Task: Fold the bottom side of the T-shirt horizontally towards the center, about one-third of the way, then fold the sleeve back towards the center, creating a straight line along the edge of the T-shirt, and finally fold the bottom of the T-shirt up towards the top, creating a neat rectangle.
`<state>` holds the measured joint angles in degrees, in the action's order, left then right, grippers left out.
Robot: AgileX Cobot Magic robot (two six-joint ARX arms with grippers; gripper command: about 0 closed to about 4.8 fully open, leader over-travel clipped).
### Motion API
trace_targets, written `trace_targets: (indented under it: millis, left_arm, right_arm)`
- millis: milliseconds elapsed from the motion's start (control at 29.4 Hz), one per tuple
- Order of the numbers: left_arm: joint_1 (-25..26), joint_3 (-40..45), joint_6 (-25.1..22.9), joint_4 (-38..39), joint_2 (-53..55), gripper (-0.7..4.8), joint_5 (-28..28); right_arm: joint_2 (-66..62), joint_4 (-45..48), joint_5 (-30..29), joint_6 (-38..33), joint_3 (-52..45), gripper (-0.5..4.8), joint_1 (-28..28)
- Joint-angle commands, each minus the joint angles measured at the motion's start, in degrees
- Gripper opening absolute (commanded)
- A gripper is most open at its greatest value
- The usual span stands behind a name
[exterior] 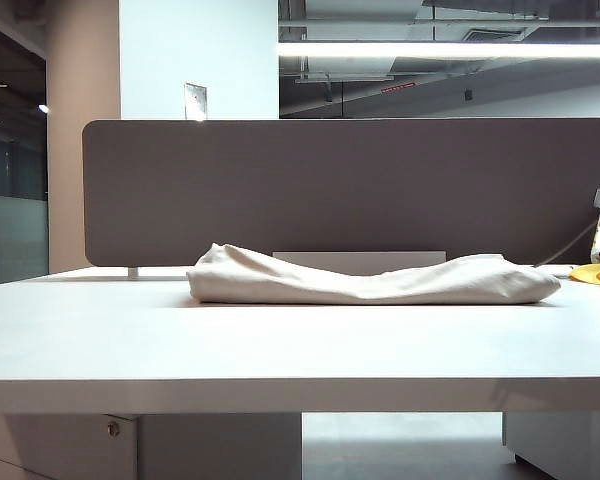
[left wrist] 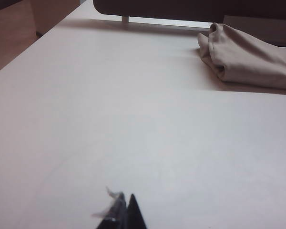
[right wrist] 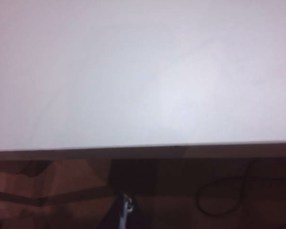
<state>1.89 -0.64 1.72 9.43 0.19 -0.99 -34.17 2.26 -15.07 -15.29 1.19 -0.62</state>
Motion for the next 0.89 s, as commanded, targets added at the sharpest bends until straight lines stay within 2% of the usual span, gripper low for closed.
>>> trace_targets:
  millis: [34,307,477,613,749,886]
  left_arm:
    - [0.0,0.2,-0.2,-0.1,0.0,-0.05,-0.3]
    - [0.0,0.2,-0.2,-0.1,0.0,-0.05,-0.3]
    - [0.0,0.2,-0.2,-0.1,0.0,-0.05,-0.3]
    - [0.0,0.2,-0.2,-0.1,0.0,-0.05,-0.3]
    - [0.0,0.2,-0.2,-0.1,0.0,-0.05,-0.3]
    - [0.0,0.2,-0.2,-0.1,0.0,-0.05,-0.3]
  right_arm:
    - [0.1,1.0,0.0,-0.1,0.3,-0.05,0.0]
    - [0.7,1.2,0.7,1.6,0.2,-0.05,0.0]
    - [7.0,4.5,8.2,7.5,0.2,-0.05,-0.1]
    - [13.2,5.3,17.0,9.6,-0.1,-0.05,-1.7]
    - [17.3,4.8,23.3,11.5,-0.9,-0.05,-4.0]
    - [21.0,3.4,23.9,13.4,-0.9,-0.05,-5.1]
